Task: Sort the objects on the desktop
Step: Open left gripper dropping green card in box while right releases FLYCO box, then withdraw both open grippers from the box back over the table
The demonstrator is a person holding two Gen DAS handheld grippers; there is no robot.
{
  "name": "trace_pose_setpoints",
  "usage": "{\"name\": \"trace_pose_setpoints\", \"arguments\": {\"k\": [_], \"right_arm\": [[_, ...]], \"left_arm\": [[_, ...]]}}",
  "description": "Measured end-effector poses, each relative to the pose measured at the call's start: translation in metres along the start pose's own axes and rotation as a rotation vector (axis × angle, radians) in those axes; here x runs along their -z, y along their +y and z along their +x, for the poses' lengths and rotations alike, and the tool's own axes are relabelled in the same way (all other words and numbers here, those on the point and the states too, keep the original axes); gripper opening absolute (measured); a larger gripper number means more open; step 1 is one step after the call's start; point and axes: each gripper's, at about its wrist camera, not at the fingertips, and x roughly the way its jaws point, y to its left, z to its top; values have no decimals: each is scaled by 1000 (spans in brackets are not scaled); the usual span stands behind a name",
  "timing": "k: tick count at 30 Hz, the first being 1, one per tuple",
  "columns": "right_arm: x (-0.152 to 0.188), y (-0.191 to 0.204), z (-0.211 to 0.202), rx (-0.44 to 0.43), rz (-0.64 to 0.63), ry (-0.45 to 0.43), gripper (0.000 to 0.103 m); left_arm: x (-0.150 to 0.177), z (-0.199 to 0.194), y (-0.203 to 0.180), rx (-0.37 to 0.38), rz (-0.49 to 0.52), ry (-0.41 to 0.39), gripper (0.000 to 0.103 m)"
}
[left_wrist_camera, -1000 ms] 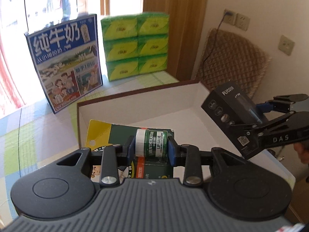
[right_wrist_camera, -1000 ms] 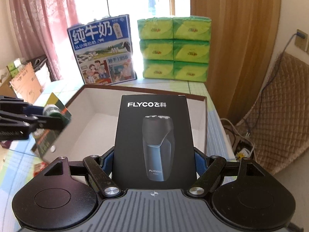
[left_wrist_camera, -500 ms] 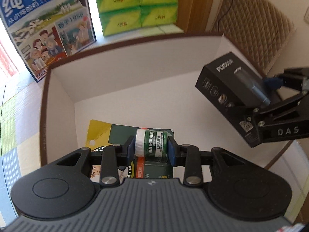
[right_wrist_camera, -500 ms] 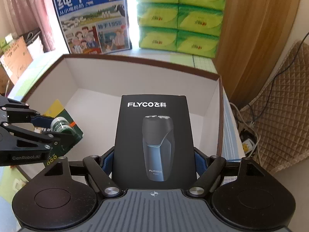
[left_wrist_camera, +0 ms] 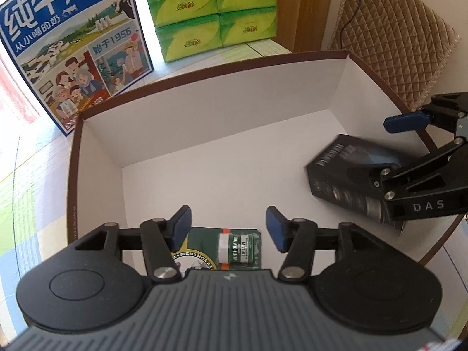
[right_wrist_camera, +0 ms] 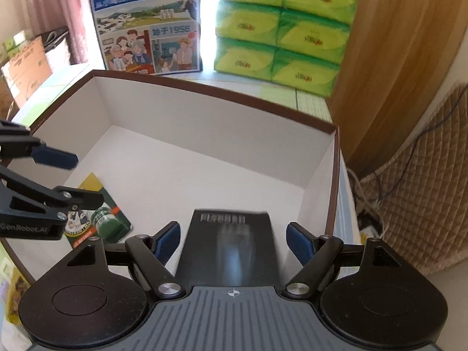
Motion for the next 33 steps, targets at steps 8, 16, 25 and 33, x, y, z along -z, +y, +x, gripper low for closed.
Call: {"name": "trace_pose_setpoints", "arguments": {"k": [8, 16, 25, 33], "right_arm": [[-1, -4, -16, -38, -22, -38, 101], [6, -2, -30, -60, -20, -38, 101], [11, 6, -45, -76, -28, -64, 101], [14, 8, -56, -79, -23, -82, 101]], "left_arm": [[2, -19, 7, -21, -19, -23, 76], [9, -43, 6, -55, -52, -36, 89], [16, -65, 2, -90, -95, -71, 91], [22, -84, 2, -100, -124, -105, 91]]}}
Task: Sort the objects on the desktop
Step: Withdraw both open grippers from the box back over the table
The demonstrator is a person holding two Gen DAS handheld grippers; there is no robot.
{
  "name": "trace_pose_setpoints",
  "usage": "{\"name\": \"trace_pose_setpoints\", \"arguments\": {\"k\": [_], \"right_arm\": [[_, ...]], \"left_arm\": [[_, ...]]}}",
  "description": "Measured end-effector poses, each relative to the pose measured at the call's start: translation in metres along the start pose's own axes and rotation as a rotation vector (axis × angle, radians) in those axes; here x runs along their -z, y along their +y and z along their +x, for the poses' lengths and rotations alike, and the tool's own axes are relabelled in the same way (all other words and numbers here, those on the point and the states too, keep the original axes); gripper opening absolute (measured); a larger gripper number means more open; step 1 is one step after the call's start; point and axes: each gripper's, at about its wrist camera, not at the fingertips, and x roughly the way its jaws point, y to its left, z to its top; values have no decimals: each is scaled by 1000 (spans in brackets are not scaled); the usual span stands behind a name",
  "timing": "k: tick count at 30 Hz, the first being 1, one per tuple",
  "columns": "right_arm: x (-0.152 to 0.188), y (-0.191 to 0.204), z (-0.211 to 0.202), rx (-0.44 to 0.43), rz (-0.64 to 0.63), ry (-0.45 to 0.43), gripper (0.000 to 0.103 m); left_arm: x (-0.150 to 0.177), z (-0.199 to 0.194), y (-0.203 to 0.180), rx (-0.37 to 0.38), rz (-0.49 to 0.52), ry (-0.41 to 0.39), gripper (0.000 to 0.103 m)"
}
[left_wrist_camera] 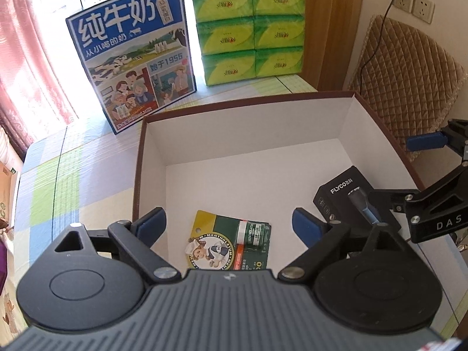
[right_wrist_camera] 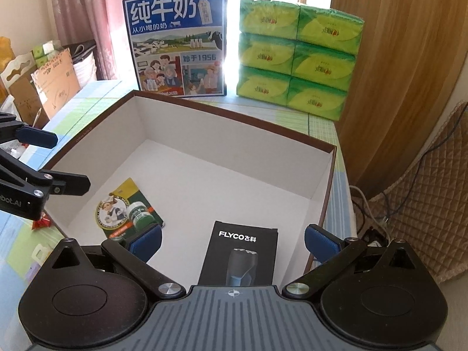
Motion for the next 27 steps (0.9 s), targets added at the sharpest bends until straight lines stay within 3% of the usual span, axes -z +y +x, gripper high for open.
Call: {"name": "trace_pose_setpoints", "arguments": {"k": [27], "right_arm": [[15, 41, -38, 101, 127, -21, 101]], "left_arm": [[29, -59, 54, 75, -13, -59, 91]]}}
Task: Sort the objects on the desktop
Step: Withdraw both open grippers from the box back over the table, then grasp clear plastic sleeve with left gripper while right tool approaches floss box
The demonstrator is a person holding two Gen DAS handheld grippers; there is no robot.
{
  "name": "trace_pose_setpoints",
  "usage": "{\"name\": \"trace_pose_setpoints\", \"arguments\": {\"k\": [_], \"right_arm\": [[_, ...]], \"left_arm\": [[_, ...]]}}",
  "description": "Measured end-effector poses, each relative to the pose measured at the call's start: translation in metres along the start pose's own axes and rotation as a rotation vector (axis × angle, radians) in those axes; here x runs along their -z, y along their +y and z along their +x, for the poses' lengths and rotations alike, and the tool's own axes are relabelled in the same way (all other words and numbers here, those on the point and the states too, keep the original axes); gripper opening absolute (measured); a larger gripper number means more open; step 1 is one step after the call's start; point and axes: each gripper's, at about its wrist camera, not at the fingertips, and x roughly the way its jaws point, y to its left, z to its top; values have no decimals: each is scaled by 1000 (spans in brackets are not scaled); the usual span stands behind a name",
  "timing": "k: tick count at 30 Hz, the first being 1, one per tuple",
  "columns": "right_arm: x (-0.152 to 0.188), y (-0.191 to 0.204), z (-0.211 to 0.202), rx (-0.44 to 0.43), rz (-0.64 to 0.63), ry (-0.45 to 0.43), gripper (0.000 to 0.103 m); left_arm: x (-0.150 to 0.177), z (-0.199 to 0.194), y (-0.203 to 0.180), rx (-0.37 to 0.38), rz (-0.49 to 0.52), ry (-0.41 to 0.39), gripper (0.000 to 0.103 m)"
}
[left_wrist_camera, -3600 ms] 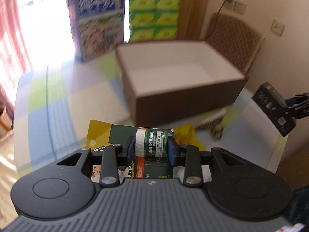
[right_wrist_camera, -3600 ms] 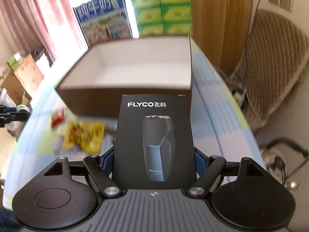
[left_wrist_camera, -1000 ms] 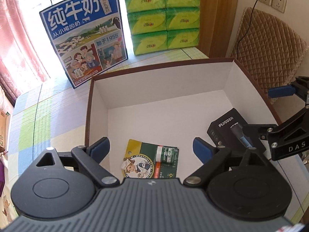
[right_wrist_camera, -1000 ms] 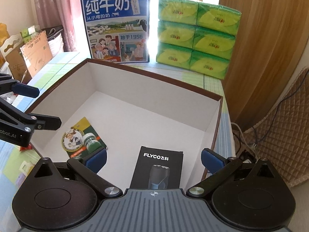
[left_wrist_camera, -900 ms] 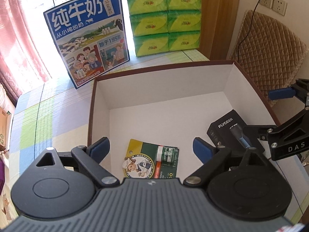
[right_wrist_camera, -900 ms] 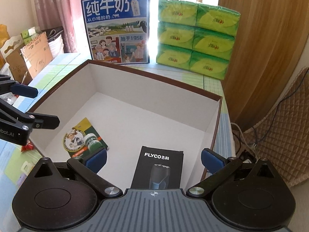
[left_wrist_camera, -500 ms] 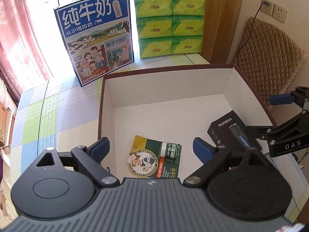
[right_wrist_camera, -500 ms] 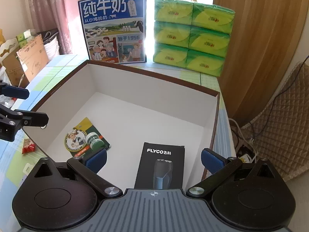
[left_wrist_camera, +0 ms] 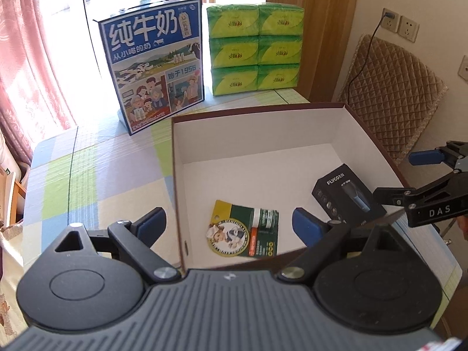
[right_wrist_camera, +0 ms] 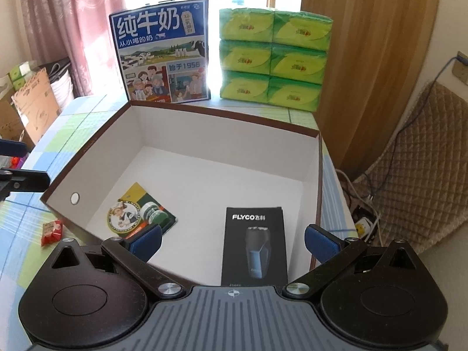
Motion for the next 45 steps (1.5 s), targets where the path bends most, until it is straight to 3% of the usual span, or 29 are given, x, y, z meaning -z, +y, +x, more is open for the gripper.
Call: {"name": "trace_pose_setpoints", "arguments": {"k": [20, 35, 45], "right_arm": [[73, 74, -74, 10, 117, -31, 101], [152, 106, -71, -19, 203, 131, 101], [173, 89, -52, -18, 210, 236, 101]], "left_arm": [[86, -83, 55, -4, 13, -16, 91], [181, -71, 40, 69, 10, 192, 91], [203, -50, 8, 130, 12, 303, 91]]}}
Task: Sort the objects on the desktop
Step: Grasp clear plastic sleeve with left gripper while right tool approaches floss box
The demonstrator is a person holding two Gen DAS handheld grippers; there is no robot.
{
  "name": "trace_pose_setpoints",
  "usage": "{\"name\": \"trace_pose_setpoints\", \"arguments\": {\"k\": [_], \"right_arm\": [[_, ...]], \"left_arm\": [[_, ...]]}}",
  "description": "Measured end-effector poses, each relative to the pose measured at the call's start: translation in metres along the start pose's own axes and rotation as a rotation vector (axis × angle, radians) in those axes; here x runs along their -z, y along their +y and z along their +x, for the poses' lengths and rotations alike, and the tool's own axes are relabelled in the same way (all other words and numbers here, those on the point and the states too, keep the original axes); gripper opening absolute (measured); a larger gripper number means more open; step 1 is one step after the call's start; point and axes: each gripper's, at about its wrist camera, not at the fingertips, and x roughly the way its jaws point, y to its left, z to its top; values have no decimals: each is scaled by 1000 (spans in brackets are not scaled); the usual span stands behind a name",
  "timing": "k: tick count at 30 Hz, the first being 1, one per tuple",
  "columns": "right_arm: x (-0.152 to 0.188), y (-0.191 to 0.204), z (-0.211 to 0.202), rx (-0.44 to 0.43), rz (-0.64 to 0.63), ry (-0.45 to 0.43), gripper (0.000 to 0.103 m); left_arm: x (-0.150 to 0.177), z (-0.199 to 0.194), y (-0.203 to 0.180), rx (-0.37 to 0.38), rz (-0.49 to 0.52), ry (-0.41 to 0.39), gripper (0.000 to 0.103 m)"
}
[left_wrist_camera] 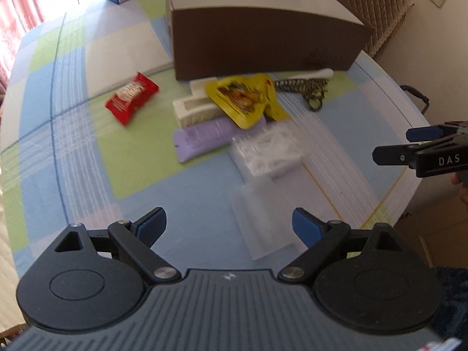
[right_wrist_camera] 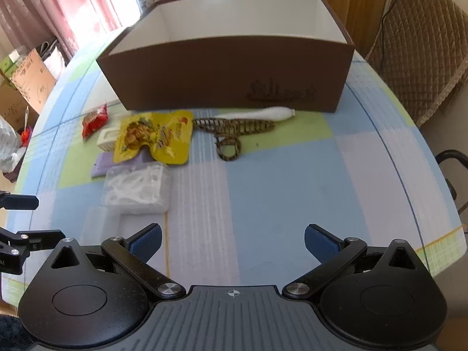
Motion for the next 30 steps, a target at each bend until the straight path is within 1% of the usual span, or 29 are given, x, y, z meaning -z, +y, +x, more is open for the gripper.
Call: {"name": "trace_pose_setpoints", "arguments": {"k": [10, 15, 21, 23, 24, 26, 30], "right_arm": [[-9, -13, 12, -21, -30, 38, 101], [-14, -19, 18, -29, -41, 53, 101], [-17, -20, 23, -35, -55, 66, 101], [-18, -19, 24, -39, -61, 68, 101], [-19, -18, 25, -41, -64, 68, 101], [-21, -14, 26, -48, -70, 65, 101], [-27, -1, 29, -79, -93, 55, 101]], "left_arm": [[-6, 27, -20, 5, 1, 30, 90], [-9, 43, -25, 4, -10, 49, 88], [-8, 61, -26, -19, -28, 82, 78], [-8, 63, -25, -33, -34, 85, 69], [-7, 64, -23, -33, -40, 87, 66], [-5, 65, -19, -26, -59, 90, 52], [0, 60, -8, -58, -76, 69, 51]]}}
